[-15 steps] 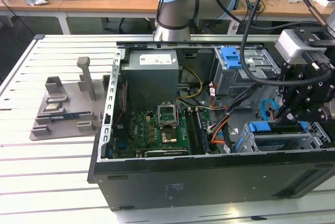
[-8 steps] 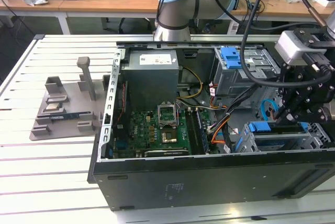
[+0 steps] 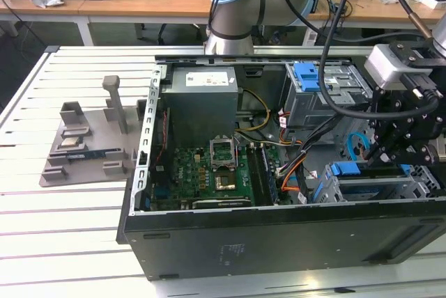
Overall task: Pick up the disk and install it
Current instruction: 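Insert the second disk wire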
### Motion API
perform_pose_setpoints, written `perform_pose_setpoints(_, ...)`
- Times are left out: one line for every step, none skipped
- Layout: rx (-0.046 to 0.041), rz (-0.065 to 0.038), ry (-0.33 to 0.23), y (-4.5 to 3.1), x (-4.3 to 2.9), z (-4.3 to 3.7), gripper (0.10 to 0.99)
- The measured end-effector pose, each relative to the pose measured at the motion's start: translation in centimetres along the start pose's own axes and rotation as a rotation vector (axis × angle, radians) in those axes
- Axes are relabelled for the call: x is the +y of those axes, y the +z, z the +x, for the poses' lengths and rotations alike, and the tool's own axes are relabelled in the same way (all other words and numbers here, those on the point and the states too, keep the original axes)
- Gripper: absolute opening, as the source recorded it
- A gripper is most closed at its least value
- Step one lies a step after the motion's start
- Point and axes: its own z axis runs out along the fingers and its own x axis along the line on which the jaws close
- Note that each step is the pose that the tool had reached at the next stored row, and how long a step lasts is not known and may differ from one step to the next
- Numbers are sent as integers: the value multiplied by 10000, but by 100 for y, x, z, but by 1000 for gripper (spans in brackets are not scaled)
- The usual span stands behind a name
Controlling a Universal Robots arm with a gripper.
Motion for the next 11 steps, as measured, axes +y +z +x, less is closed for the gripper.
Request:
perform_pose_setpoints(-1,-1,0,1,0,0,173)
perform_pose_setpoints(1,-2,0,0,0,0,235)
perform_pose_setpoints(3,-1,1,0,0,0,235)
perform_pose_setpoints(6,-1,1,-9,1,-2,235)
perform_pose_setpoints(9,1,1,-41,2,-10,235)
perform_pose_setpoints(16,4,2,-81,5,-24,235)
perform_pose_setpoints(17,6,3,-131,7,-46,235)
perform_pose_setpoints(16,6,2,-154,8,-56,224)
perform_pose_setpoints(17,7,1,-192,8,-76,157)
perform_pose_setpoints(17,8,2,-231,10,-98,106)
perform_pose_setpoints(18,8,1,-266,11,-117,106)
